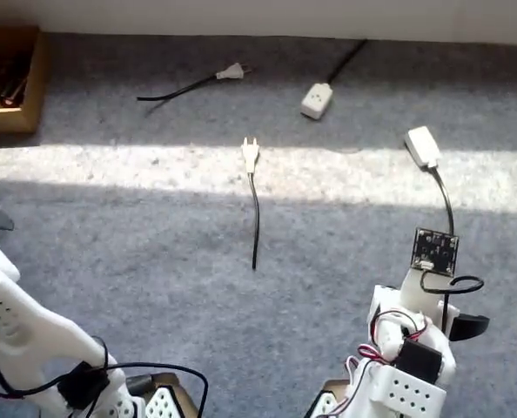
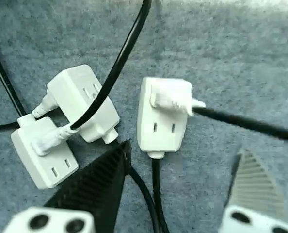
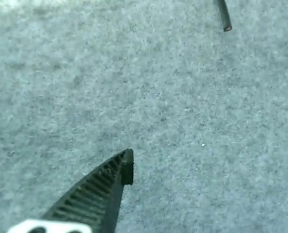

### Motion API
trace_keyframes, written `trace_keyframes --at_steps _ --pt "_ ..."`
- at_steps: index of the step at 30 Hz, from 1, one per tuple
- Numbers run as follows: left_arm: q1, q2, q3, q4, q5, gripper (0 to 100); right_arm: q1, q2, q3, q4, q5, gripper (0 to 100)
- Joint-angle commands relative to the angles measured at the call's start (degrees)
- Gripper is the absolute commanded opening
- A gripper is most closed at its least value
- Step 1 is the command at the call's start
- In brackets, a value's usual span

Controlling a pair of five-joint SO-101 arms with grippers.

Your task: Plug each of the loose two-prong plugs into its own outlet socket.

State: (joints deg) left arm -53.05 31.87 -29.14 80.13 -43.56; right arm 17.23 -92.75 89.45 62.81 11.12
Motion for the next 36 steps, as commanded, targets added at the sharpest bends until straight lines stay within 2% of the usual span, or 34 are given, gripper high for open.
trace_keyframes --at_steps 1,5,8,11,15,19,24,27,29,34,36 --pt "2.9 -1.7 -4.3 2.6 0.4 44 -0.6 -0.4 -0.4 0.1 0.6 55.6" --pt "6.0 -1.7 -6.4 6.4 0.4 44 -0.1 -0.4 -2.2 -0.4 1.5 55.6" --pt "9.7 -1.7 -7.3 9.8 0.5 44 0.0 1.0 -10.8 -1.4 2.8 55.6" --pt "14.3 -1.7 -8.5 14.8 0.6 44 2.7 9.7 -22.6 -1.3 2.7 55.6" --pt "21.9 -1.7 -10.8 18.5 6.1 44 7.6 33.4 -42.2 -1.1 0.7 55.6" --pt "30.3 -1.7 -12.4 20.0 15.3 44 9.4 62.4 -70.0 3.1 0.7 55.6" --pt "38.7 -1.4 -12.4 20.3 27.2 45 7.5 98.8 -105.5 7.4 10.3 55.6" --pt "42.9 -1.3 -11.5 20.3 28.0 45 5.6 118.3 -125.9 7.3 21.3 55.6" --pt "45.0 -1.6 -9.5 20.1 28.0 45 4.4 130.2 -140.0 7.4 25.3 55.6" --pt "47.2 -1.6 -6.5 19.3 29.7 45 -0.1 156.1 -168.7 11.0 26.1 55.6" --pt "47.2 -1.7 -6.5 18.3 31.5 45 -1.6 164.7 -177.1 11.2 24.1 55.6"
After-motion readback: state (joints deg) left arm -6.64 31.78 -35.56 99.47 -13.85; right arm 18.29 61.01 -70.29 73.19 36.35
